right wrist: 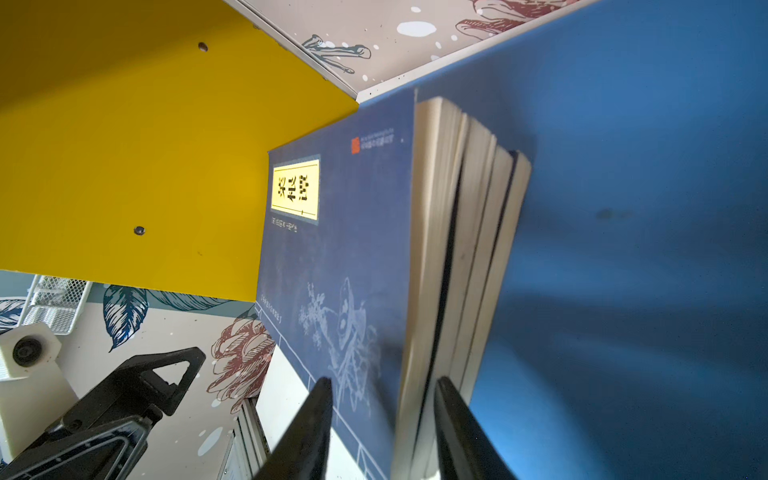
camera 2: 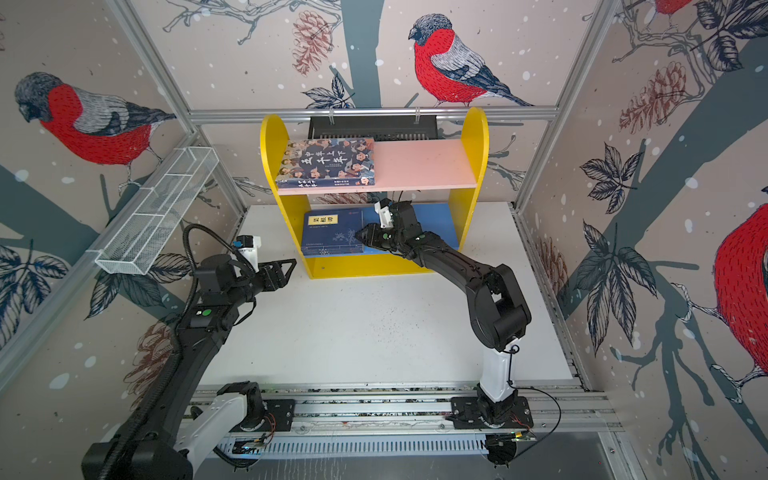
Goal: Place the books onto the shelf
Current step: 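Push the paperback back onto the stack with the right gripper, then raise both grippers to the illustrated book stack on the pink upper shelf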
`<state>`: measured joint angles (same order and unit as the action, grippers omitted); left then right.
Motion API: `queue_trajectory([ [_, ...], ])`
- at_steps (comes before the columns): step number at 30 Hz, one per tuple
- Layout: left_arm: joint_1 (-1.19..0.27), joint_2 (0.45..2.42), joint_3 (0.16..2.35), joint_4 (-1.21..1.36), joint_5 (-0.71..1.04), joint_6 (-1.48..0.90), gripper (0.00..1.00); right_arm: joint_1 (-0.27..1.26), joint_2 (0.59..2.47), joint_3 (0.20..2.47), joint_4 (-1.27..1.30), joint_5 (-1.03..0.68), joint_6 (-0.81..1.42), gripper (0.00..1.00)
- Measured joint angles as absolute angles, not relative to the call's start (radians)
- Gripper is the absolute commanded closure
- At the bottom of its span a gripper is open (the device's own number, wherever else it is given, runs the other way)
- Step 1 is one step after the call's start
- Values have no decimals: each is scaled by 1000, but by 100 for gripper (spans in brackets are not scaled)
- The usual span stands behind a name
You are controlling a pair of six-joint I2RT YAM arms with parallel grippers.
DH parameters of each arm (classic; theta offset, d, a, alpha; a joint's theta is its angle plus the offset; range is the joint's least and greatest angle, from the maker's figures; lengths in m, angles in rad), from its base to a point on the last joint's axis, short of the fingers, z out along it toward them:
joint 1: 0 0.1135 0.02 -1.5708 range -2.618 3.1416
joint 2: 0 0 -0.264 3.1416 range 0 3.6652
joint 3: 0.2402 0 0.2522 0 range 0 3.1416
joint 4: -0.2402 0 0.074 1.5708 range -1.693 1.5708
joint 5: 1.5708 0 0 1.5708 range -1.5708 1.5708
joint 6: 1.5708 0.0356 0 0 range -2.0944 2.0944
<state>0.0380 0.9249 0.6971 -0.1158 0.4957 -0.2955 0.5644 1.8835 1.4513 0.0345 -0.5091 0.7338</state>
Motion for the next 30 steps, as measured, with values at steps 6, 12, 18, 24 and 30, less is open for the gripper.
queue_trajectory([
  [6,43,922,695,-116,495,-295,25,564,1841,1442,30,-464,726,54],
  [12,44,917,693,-116,495,-291,24,549,1802,1398,28,-435,709,60],
  [18,49,914,681,-116,495,-289,24,560,1726,1312,25,-411,680,72],
  [24,53,915,674,-115,496,-285,24,580,1645,1207,41,-409,660,82],
  [30,57,923,670,-112,498,-284,24,638,1645,1199,60,-420,628,82],
])
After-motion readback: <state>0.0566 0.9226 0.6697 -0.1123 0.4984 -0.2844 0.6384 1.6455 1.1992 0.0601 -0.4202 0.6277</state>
